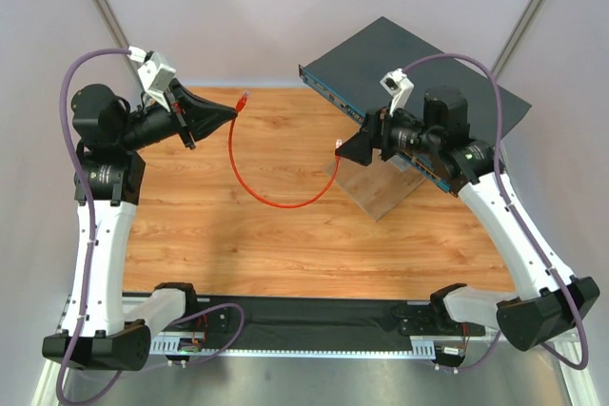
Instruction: Insert the plug into the switch port
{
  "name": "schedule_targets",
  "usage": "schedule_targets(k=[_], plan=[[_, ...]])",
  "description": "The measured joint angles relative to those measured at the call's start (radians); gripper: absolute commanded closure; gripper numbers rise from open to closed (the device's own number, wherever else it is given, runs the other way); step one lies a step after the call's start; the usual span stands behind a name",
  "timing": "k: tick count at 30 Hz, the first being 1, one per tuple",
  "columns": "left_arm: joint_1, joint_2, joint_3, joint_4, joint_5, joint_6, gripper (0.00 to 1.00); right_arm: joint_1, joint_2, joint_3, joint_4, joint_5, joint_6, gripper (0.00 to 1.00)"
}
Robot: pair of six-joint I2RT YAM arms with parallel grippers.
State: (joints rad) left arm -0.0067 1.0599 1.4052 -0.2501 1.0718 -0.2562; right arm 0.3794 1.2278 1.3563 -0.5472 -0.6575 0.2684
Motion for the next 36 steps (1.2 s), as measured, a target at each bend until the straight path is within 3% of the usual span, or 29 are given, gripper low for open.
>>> schedule_targets(k=[8, 14, 20, 25, 36], plan=[[0.000, -0.007, 0.000, 0.000, 0.000, -0.019, 1.00, 0.023, 0.030, 0.027, 0.022, 0.002, 0.019, 0.21], [-0.006, -0.007, 0.002, -0.101, -0.003, 0.080, 1.00, 0.058, 0.046, 0.123, 0.097, -0.027, 0.014, 0.21], [-0.039, -0.003, 0.025, -0.263, -0.017, 0.260, 1.00, 0.167, 0.053, 0.215, 0.103, -0.060, -0.145, 0.30], [-0.096, 0.010, 0.061, -0.402, -0.033, 0.422, 1.00, 0.211, 0.097, 0.293, 0.101, -0.077, -0.256, 0.30], [-0.225, 0.010, 0.066, -0.584, -0.111, 0.685, 1.00, 0.355, 0.111, 0.286, 0.027, -0.036, -0.615, 0.35]])
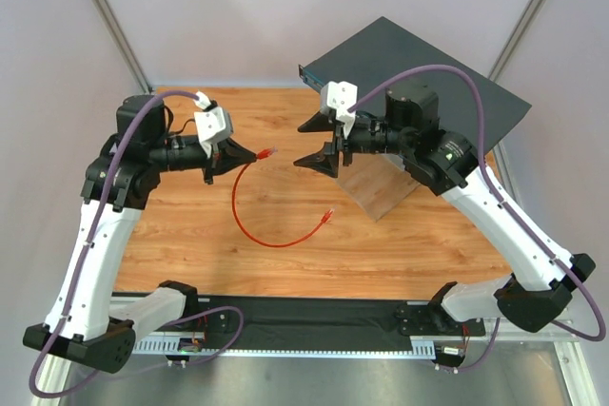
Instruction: Insert the plug into the switch port
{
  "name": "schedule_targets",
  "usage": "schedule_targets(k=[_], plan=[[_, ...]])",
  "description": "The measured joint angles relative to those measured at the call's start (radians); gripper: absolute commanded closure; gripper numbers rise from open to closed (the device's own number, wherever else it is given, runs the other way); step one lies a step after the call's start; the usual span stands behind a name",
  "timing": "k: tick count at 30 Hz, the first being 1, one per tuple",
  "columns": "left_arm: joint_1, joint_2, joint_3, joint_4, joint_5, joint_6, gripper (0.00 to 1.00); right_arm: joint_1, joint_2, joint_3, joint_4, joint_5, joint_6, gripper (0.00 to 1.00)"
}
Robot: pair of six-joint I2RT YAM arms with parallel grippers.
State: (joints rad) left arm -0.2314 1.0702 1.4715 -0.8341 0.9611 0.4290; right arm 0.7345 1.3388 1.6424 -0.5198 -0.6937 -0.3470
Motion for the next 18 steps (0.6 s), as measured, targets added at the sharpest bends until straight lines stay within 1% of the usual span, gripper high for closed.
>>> schedule_targets(k=[5, 10, 18], plan=[[-0.073, 0.000, 0.003, -0.056, -0.053, 0.109, 1.00, 0.026, 0.000, -0.002, -0.029, 0.028, -0.098, 0.40], [-0.123, 0.000, 0.003, -0.080, -0.105, 0.173, 1.00, 0.077, 0.002, -0.010, -0.056, 0.058, -0.171, 0.45], [-0.169, 0.011, 0.003, -0.082, -0.164, 0.227, 1.00, 0.101, 0.012, -0.015, -0.074, 0.102, -0.208, 0.51]])
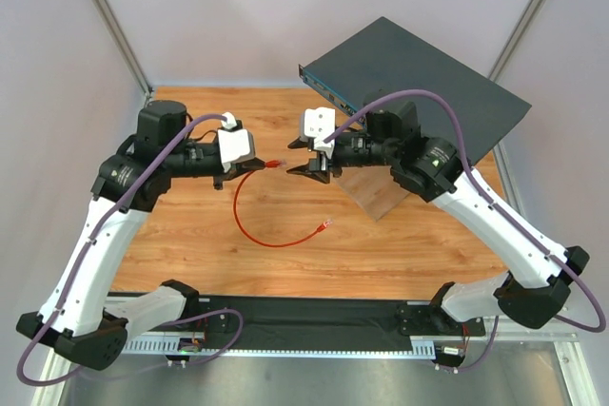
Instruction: Insert the plug into the switch port
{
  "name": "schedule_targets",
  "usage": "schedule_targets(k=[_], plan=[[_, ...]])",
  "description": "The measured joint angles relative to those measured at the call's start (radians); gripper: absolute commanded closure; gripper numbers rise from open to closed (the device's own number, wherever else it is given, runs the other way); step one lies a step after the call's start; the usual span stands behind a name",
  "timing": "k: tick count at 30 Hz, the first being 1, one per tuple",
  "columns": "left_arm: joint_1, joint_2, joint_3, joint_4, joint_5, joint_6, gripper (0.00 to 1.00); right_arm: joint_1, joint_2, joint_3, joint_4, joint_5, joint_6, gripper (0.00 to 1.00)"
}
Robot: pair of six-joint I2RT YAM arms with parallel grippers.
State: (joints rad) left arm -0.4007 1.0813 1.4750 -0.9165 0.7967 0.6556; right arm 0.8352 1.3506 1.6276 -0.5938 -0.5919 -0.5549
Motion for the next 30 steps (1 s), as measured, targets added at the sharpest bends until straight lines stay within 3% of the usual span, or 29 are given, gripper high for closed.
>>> schedule_targets(k=[9, 15, 18, 19, 20, 23, 24, 26, 27, 30], plan=[[-0.034, 0.024, 0.015, -0.009, -0.037, 0.034, 1.00, 0.005, 0.039, 0.000, -0.002, 0.040, 0.009, 0.57], [-0.057, 0.031, 0.027, -0.009, -0.063, 0.043, 1.00, 0.013, 0.056, 0.000, -0.025, 0.072, 0.012, 0.77], [-0.068, 0.035, 0.027, -0.008, -0.082, 0.047, 1.00, 0.016, 0.057, 0.000, -0.040, 0.086, 0.012, 0.90], [-0.072, 0.035, 0.027, -0.008, -0.090, 0.048, 1.00, 0.018, 0.057, 0.000, -0.043, 0.089, 0.013, 1.00], [-0.077, 0.036, 0.027, -0.008, -0.098, 0.050, 1.00, 0.019, 0.057, 0.000, -0.046, 0.093, 0.012, 1.00], [-0.092, 0.036, 0.027, -0.008, -0.120, 0.053, 0.85, 0.019, 0.057, 0.000, -0.053, 0.100, 0.012, 1.00], [-0.095, 0.037, 0.027, -0.007, -0.126, 0.052, 0.71, 0.019, 0.057, 0.000, -0.054, 0.103, 0.011, 1.00], [-0.098, 0.037, 0.027, -0.006, -0.124, 0.031, 0.58, 0.020, 0.053, -0.008, -0.044, 0.113, -0.004, 1.00], [-0.099, 0.038, 0.027, -0.006, -0.118, 0.014, 0.47, 0.020, 0.047, -0.019, -0.037, 0.120, -0.016, 0.99], [-0.089, 0.039, 0.025, -0.006, -0.048, -0.075, 0.41, 0.019, -0.003, -0.114, 0.018, 0.129, -0.085, 0.99]])
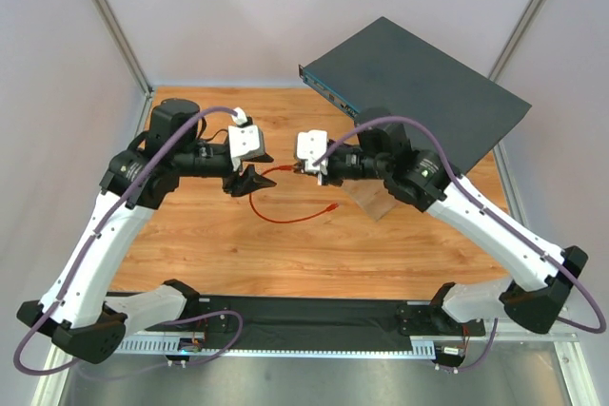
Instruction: Insert the plug into the switch port
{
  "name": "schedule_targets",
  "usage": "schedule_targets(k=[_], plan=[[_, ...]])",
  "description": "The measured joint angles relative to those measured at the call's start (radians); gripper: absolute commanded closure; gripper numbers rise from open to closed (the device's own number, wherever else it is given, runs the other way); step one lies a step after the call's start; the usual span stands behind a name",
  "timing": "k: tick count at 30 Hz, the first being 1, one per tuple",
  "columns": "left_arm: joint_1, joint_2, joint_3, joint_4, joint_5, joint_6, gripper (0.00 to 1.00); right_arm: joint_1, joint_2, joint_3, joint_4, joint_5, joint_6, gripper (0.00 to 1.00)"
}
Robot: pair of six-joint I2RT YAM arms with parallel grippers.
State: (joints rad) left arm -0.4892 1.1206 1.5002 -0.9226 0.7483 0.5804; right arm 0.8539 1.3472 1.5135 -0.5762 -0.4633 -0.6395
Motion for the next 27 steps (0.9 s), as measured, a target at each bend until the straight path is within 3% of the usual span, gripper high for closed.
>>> schedule_targets(k=[5, 12, 19, 27], plan=[[0.078, -0.008, -0.055, 0.079, 0.189, -0.201, 0.42, 0.000, -0.132, -0.190, 0.055, -0.031, -0.162, 1.00], [0.102, -0.008, -0.126, 0.214, 0.395, -0.419, 0.43, 0.000, -0.240, -0.290, 0.131, -0.135, -0.383, 1.00], [0.102, -0.006, -0.173, 0.358, 0.510, -0.615, 0.47, 0.004, -0.315, -0.389, 0.177, -0.229, -0.586, 0.99], [0.080, -0.003, -0.185, 0.375, 0.541, -0.654, 0.48, 0.011, -0.323, -0.417, 0.209, -0.246, -0.682, 1.00]])
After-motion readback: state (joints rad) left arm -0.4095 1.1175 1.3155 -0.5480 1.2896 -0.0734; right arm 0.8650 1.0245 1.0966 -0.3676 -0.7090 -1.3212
